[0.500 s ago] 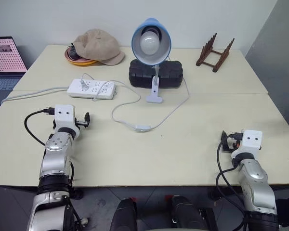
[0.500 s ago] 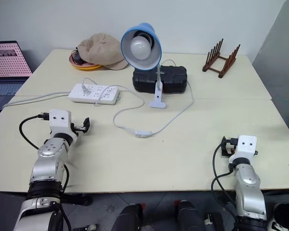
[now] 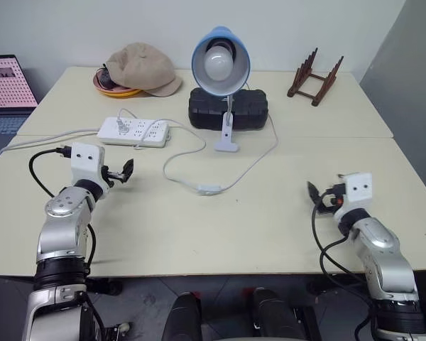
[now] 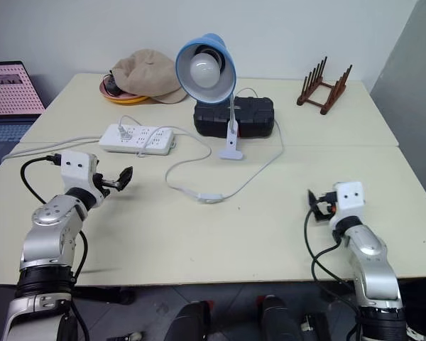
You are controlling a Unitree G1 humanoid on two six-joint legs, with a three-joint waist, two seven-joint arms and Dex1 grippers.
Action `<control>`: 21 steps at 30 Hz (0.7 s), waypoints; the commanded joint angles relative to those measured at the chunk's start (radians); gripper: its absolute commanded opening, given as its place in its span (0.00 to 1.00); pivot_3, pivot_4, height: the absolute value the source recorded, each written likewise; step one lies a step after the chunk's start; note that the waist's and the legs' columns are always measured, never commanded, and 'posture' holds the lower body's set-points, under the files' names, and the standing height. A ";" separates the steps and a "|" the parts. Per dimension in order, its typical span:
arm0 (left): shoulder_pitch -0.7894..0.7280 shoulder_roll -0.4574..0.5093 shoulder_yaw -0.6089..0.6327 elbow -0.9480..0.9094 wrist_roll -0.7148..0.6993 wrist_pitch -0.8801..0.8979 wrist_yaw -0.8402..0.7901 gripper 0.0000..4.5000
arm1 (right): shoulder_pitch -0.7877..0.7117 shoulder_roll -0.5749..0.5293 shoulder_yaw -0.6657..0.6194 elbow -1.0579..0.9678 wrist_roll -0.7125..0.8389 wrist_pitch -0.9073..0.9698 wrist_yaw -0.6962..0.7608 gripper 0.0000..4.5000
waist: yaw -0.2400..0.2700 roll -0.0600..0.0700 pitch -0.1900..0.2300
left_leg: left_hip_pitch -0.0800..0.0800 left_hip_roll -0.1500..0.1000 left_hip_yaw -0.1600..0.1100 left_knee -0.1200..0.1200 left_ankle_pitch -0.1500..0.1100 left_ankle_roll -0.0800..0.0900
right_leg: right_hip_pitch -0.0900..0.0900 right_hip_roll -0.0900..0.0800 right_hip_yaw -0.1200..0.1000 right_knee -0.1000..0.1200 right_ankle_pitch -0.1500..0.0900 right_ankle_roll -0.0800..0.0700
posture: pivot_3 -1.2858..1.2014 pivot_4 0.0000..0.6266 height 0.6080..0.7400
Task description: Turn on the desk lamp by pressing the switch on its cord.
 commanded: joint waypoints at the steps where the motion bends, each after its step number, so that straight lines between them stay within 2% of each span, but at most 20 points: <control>1: 0.032 0.126 -0.085 -0.249 -0.101 0.093 -0.272 1.00 | -0.135 -0.085 0.140 -0.024 0.119 0.062 0.333 0.99 | -0.005 0.000 0.000 | 0.000 0.000 0.000 0.000 0.000 0.000 | 0.000 0.000 0.000 0.000 0.000 0.000 | 0.52 0.24 1.00; 4: 0.061 0.218 -0.137 -0.370 -0.153 0.137 -0.428 1.00 | -0.292 -0.081 0.262 0.127 0.077 0.025 0.472 0.99 | -0.013 0.000 0.000 | 0.000 0.000 0.000 0.000 0.000 0.000 | 0.001 0.000 0.000 -0.002 -0.001 -0.001 | 0.52 0.24 1.00; 7: 0.065 0.272 -0.164 -0.414 -0.156 0.139 -0.502 1.00 | -0.394 -0.046 0.330 0.239 0.038 -0.013 0.530 0.99 | -0.015 0.000 0.001 | 0.000 0.000 0.000 0.000 0.000 0.000 | 0.000 0.000 0.000 -0.002 -0.001 -0.001 | 0.52 0.24 1.00; 10: 0.038 0.296 -0.182 -0.411 -0.128 0.112 -0.530 1.00 | -0.543 0.050 0.431 0.460 -0.063 -0.122 0.563 0.99 | -0.016 0.000 0.001 | -0.001 0.001 0.000 -0.001 0.000 0.000 | -0.001 0.000 -0.001 -0.001 -0.001 -0.002 | 0.52 0.24 1.00; 15: 0.038 0.302 -0.172 -0.407 -0.125 0.119 -0.535 1.00 | -0.697 0.165 0.456 0.757 -0.152 -0.262 0.544 0.99 | -0.017 0.000 0.001 | -0.002 0.001 0.000 -0.001 0.000 0.000 | -0.003 0.000 -0.001 0.000 -0.001 -0.001 | 0.52 0.24 1.00; 21: 0.082 0.308 -0.132 -0.441 -0.134 0.129 -0.521 1.00 | -0.795 0.240 0.467 1.001 -0.225 -0.397 0.564 0.99 | -0.015 0.000 0.001 | -0.003 0.001 0.000 -0.002 0.000 0.000 | -0.005 0.000 -0.001 0.001 0.000 0.003 | 0.52 0.24 1.00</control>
